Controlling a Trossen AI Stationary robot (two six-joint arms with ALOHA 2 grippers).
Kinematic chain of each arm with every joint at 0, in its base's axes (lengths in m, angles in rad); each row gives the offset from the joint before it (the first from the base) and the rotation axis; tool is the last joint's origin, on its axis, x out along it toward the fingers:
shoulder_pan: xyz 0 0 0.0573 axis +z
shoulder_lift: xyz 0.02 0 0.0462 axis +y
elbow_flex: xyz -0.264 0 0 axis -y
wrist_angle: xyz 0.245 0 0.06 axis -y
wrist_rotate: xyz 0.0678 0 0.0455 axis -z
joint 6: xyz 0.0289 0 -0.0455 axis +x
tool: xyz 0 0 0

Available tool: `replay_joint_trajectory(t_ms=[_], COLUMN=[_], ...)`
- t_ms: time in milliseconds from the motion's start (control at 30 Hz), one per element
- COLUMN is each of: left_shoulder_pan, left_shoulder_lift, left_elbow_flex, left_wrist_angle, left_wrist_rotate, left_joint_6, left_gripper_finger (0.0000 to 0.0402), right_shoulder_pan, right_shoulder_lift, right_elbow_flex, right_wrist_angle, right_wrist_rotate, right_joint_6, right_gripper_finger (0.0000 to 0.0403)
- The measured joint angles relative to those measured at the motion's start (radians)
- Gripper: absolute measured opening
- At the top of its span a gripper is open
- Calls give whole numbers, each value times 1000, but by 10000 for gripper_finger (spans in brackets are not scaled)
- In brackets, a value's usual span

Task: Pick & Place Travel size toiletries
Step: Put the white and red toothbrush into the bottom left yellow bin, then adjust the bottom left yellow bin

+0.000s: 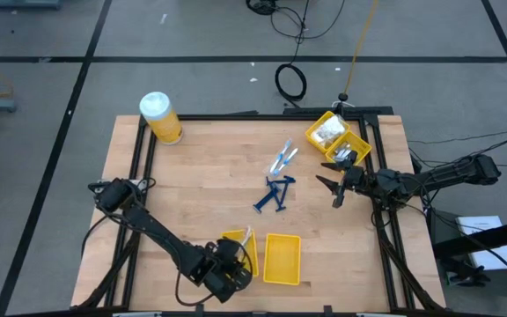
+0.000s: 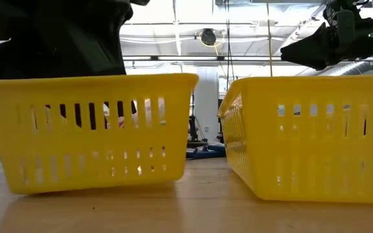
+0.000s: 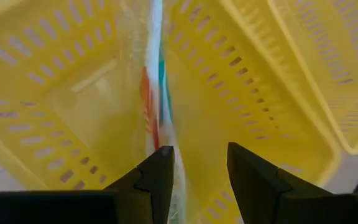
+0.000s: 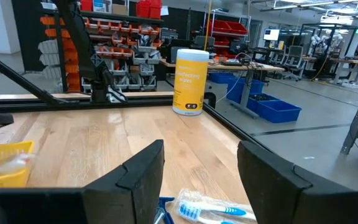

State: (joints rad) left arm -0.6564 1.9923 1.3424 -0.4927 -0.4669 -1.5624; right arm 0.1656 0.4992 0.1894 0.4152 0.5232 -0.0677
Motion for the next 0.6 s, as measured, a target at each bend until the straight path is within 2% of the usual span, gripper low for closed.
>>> replay_joint_trajectory(t_ms=[233,367,467,600], left_shoulder_pan=[4,4,-12,-73], left_shoulder_lift=[-9,-12,-32,-65], left_elbow_flex=[71,150,205,215], left_wrist_angle=[52,14,-182,-500], left_wrist_rotate=[1,-45,-91,-190], left_joint_6=[197,279,225,-19], left_gripper_finger=[147,147,147,147], right_shoulder_pan=[0,0,0,0], right_shoulder_lift=[0,0,0,0], right_elbow_flex=[0,0,0,0], right_wrist_angle=[0,-1,-1,-1], right_wrist_rotate=[0,0,0,0], right_joint_6=[0,0,0,-1], right_gripper_finger=[192,192,192,192])
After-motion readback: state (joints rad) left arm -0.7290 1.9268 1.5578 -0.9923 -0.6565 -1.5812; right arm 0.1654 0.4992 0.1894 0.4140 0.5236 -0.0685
